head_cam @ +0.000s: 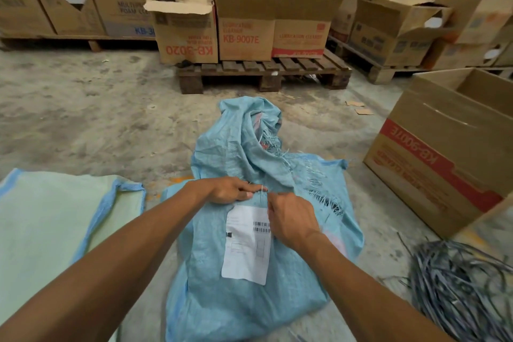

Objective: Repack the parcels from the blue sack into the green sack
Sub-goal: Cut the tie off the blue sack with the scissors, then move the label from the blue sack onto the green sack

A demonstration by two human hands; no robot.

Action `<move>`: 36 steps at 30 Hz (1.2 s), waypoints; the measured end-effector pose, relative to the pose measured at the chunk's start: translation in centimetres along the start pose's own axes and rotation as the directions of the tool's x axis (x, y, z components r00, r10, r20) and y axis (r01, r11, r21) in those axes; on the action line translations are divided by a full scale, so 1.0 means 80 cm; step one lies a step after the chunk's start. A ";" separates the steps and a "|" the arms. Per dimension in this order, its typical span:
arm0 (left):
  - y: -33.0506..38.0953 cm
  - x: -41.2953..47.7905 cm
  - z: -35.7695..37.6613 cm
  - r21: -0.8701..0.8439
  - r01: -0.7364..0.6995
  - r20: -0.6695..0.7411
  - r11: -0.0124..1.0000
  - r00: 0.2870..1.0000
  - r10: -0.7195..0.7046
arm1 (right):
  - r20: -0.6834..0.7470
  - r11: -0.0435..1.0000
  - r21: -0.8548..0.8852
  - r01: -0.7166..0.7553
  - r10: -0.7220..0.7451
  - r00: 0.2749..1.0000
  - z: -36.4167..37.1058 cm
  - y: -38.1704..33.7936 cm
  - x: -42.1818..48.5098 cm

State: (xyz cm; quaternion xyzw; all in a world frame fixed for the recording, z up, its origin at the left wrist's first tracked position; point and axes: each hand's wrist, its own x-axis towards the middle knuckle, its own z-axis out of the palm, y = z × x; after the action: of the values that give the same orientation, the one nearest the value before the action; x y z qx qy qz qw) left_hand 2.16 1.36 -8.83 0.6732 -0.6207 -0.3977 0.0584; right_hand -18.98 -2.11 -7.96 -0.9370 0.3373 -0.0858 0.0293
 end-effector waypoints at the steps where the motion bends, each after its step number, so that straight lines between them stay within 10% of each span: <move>1: 0.002 0.000 -0.001 0.008 0.007 -0.006 1.000 1.000 -0.007 | -0.019 0.993 -0.093 0.072 -0.074 0.997 -0.002 -0.004 -0.006; 4: 0.001 -0.001 0.000 0.049 0.016 -0.019 0.999 1.000 -0.015 | -0.106 0.972 -0.176 0.159 -0.179 0.978 0.007 -0.007 -0.024; 9: 0.004 -0.011 0.009 0.067 -0.008 -0.087 0.998 0.996 0.014 | -0.125 0.949 0.278 0.148 -0.116 0.985 0.015 -0.019 -0.066; 14: -0.006 -0.021 0.036 0.044 -0.077 -0.216 0.996 0.973 0.084 | -0.121 0.731 0.679 0.075 0.010 0.993 0.010 -0.050 -0.134; 22: 0.016 -0.036 0.042 0.043 0.025 -0.266 0.999 0.964 -0.013 | -0.193 0.587 0.808 0.051 0.183 0.964 -0.057 -0.063 -0.187; 28: 0.071 -0.077 0.055 0.119 0.049 -0.475 0.992 0.880 0.014 | -0.050 0.286 0.957 -0.043 0.307 0.950 -0.163 -0.041 -0.157; 33: 0.079 -0.077 0.075 -0.434 -0.103 -0.671 0.895 0.700 -0.245 | 0.175 0.194 0.952 -0.238 0.297 0.939 -0.192 -0.020 -0.098; 36: 0.101 -0.098 0.070 -0.670 -0.230 -0.601 0.705 0.726 -0.334 | 0.177 0.169 0.959 -0.229 0.278 0.944 -0.205 -0.016 -0.066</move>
State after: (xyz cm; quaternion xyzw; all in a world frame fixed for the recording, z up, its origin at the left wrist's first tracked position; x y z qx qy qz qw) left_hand -6.97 8.78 -4.41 0.7133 -0.3310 -0.3274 0.5239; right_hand -25.16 2.33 7.59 -0.6402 0.3605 -0.2894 0.6135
